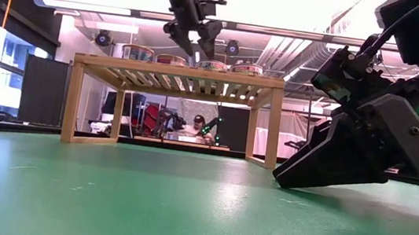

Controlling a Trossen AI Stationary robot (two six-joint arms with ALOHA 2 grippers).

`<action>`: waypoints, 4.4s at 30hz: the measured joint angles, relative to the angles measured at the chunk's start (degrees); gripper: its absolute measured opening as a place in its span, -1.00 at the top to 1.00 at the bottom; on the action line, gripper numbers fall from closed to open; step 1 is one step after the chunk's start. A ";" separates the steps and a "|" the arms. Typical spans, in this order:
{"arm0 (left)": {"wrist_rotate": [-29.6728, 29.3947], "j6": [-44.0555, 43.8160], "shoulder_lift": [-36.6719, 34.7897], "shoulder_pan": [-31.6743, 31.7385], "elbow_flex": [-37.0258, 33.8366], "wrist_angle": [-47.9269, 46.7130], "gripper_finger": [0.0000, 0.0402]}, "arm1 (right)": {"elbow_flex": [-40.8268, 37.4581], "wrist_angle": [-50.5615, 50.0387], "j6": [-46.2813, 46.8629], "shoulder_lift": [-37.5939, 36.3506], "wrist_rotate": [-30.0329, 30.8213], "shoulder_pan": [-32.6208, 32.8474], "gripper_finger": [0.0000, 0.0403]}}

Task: Stack canned seafood by type on shelf
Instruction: Stack the green white tuna can on top of the left green white tuna can on the shelf, then put the green white tuna can on the shelf

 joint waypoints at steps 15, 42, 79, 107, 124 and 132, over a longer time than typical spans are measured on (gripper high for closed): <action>-3.70 -0.34 -5.31 -11.57 0.00 0.74 -0.99 | 0.00 -33.32 8.54 -18.35 6.71 3.71 -0.44; -19.92 -22.91 -5.25 -54.38 -41.53 50.61 -0.99 | -11.83 -55.80 10.34 -56.11 3.22 -16.51 -0.41; -23.33 -29.66 -5.25 -53.68 -49.38 59.68 -0.99 | -6.73 -27.44 -21.46 -26.10 -23.72 -79.54 0.99; -24.60 -30.52 -5.25 -54.88 -49.37 61.39 -0.99 | -6.67 -43.41 6.61 -29.49 -35.66 -39.25 1.00; -24.60 -30.52 -5.25 -54.97 -49.37 61.34 -0.99 | -7.39 -35.62 28.80 -28.87 -16.86 -2.11 1.00; -24.38 -29.54 -5.25 -55.58 -49.37 61.34 -0.99 | -7.33 -28.83 31.41 -24.17 -9.82 3.79 1.00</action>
